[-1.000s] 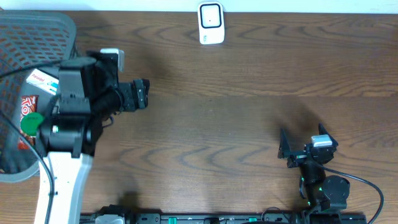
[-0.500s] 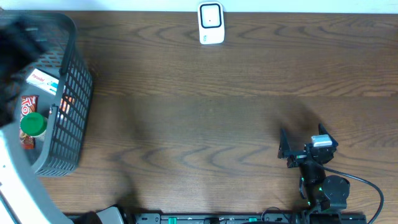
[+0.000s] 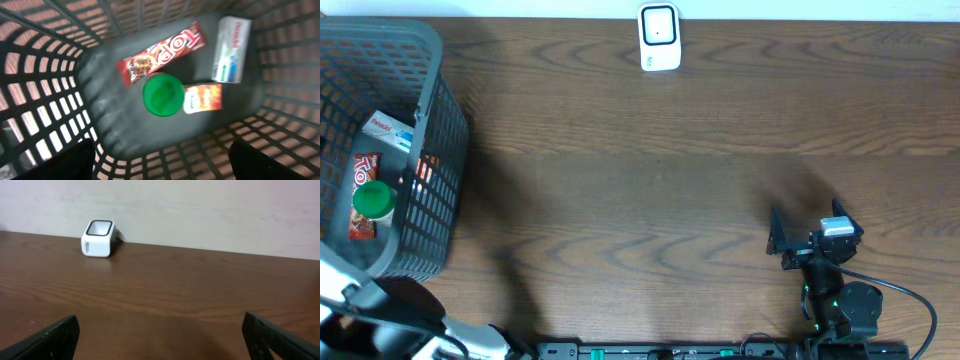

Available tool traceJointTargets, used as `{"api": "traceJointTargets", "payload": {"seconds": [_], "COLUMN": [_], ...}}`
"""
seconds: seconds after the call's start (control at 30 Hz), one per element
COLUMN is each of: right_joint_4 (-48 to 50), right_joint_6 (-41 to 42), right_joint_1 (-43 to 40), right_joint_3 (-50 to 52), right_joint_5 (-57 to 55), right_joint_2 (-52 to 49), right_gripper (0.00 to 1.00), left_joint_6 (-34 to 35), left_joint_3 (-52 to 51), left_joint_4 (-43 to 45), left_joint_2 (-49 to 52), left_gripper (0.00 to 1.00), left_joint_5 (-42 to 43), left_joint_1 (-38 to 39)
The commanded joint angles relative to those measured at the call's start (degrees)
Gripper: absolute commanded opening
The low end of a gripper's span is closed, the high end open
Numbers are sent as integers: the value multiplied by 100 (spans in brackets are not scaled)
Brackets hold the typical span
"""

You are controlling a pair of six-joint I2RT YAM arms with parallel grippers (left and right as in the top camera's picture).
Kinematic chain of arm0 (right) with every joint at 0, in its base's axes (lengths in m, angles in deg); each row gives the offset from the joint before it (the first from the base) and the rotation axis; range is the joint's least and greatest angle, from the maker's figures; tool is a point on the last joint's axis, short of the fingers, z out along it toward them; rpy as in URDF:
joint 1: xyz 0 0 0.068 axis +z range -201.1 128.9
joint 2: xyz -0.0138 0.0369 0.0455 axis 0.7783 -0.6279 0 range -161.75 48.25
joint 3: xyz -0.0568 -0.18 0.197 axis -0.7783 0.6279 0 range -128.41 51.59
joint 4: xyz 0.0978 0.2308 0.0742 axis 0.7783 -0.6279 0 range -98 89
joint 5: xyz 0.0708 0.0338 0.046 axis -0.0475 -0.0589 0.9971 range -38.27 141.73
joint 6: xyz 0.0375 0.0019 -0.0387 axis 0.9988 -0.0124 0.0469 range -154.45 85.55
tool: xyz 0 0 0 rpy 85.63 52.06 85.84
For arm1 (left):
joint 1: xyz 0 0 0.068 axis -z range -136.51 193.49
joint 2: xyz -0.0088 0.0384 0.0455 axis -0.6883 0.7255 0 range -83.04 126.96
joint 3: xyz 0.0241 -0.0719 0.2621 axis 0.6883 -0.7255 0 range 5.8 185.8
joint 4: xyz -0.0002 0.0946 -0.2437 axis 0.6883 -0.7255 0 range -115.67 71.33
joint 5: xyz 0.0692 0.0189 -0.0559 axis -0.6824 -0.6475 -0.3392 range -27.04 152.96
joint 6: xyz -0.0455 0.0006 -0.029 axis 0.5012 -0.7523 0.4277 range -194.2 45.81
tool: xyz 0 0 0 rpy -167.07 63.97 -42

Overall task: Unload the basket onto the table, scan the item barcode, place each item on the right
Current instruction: 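Reach the left gripper into the basket and grasp the green-capped jar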

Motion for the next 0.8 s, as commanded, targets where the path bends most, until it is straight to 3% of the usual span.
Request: {"api": "traceJointTargets", "payload": {"seconds": [0.0,0.43,0.77], "right_joint_4": [-15,-15,-15], "right_joint_6": [-68,-68,-68], "right_joint_1": [55,55,55], "right_joint_3": [7,7,7], "right_joint_5": [-15,-15,-15], "right_joint_2": [20,20,20], "right_gripper": [99,99,99], "left_joint_6": [90,151,153], "left_joint_3": [-293,-2723,-2929], "left_joint_4": [-2,1891,2374], "left_joint_2": [234,262,278], "left_gripper": [86,86,86], "left_joint_5": [-190,-188,31], "left_joint_1": [13,79,116]}}
